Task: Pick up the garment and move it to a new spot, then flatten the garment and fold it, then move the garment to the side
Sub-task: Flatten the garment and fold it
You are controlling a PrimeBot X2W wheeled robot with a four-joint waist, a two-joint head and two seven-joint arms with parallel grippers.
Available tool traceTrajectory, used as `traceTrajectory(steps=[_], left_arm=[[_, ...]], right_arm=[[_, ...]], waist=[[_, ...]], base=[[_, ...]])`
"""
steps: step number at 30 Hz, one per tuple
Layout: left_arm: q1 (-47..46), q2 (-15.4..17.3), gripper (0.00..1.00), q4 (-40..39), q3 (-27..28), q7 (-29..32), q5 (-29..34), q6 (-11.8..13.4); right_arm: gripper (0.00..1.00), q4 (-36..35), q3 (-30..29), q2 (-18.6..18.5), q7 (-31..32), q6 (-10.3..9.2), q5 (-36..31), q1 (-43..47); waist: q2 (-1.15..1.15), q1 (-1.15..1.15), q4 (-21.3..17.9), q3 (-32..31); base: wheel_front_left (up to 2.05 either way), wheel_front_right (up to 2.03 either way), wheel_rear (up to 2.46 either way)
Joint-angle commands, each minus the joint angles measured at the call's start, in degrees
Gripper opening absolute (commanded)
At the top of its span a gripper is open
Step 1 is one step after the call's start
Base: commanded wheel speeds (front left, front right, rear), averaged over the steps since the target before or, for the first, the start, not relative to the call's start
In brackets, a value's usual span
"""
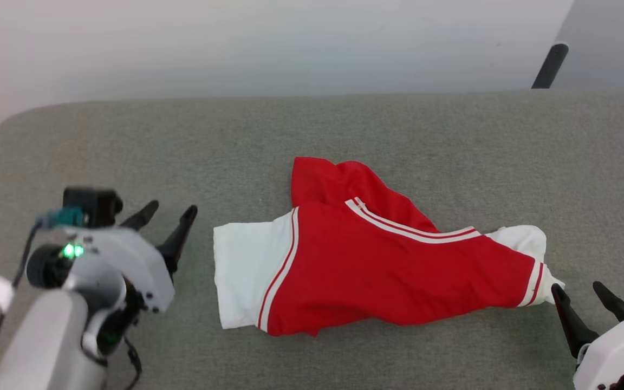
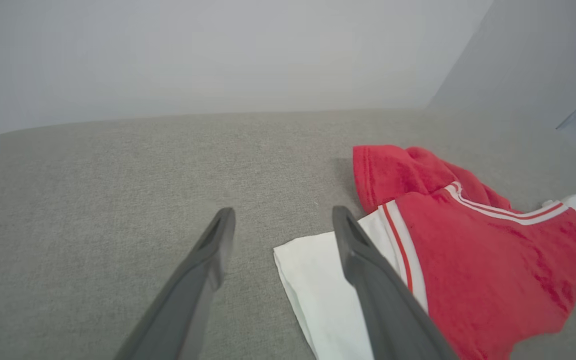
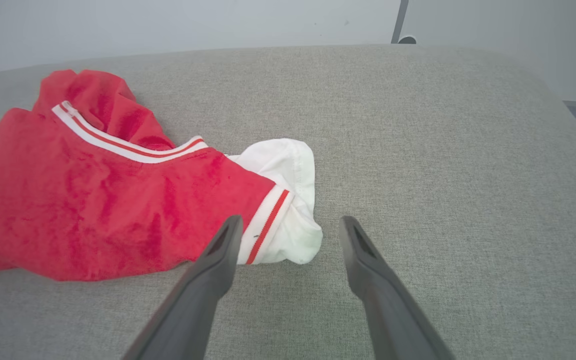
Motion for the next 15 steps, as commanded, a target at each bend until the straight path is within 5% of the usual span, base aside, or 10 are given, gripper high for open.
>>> traceTrajectory(steps=[1,9,15], left_arm=[[-1.42,0.20,1.00,0.24,-0.21,1.62,-0.95,-0.17],[-10.47,1.46,1.00,6.47,-3.28,18.90,-4.91,0.47],[-14.54,2.14,1.00,12.00,-5.20,26.34,-4.98,1.31]], right_arm=[[1.00,-0.16,0.06,0.23,-0.49,-0.04,-0.17,-1.07],[1.00,0.76,1.51,0.76,-1.49,-0.04,0.33,-2.71],[1.00,1.82,2.24,1.03,-2.44,-0.04,0.81,-4.26]], waist=[[0.00,0.00,-0.59,0.56],[0.00,0.00,-3.20,2.82],[0.00,0.00,-5.54,4.99]], base=[[0.00,0.00,0.00],[0.00,0.00,0.00],[0.00,0.00,0.00]])
